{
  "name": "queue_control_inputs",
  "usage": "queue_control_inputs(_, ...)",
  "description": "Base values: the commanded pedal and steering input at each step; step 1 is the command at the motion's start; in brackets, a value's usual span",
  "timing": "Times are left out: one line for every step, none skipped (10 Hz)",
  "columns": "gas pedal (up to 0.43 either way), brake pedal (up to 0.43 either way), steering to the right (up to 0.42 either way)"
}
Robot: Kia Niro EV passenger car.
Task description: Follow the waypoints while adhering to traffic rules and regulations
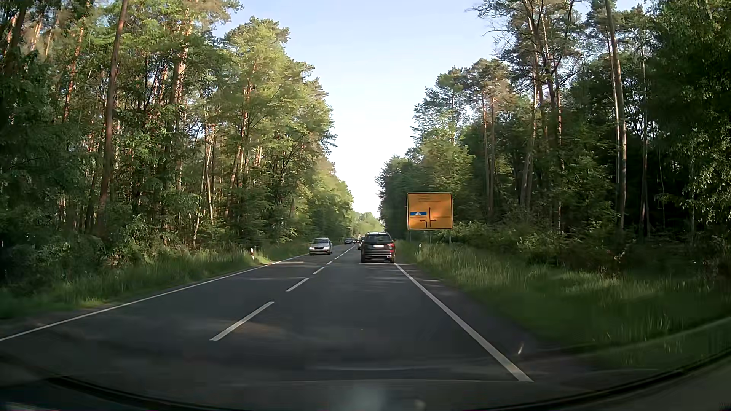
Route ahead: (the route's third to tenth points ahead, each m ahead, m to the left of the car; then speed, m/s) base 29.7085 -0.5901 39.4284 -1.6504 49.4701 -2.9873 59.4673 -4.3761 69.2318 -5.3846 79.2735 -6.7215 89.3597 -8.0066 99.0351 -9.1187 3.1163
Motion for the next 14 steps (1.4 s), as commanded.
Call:
queue_control_inputs(0.0, 0.0, 0.009)
queue_control_inputs(0.0, 0.0, 0.006)
queue_control_inputs(0.0, 0.0, 0.005)
queue_control_inputs(0.0, 0.0, 0.005)
queue_control_inputs(0.0, 0.0, 0.002)
queue_control_inputs(0.0, 0.0, 0.0)
queue_control_inputs(0.0, 0.0, 0.0)
queue_control_inputs(0.0, 0.0, 0.0)
queue_control_inputs(0.0, 0.0, 0.0)
queue_control_inputs(0.0, 0.0, 0.0)
queue_control_inputs(0.0, 0.0, 0.0)
queue_control_inputs(0.0, 0.0, 0.0)
queue_control_inputs(0.0, 0.0, 0.0)
queue_control_inputs(0.0, 0.0, 0.0)
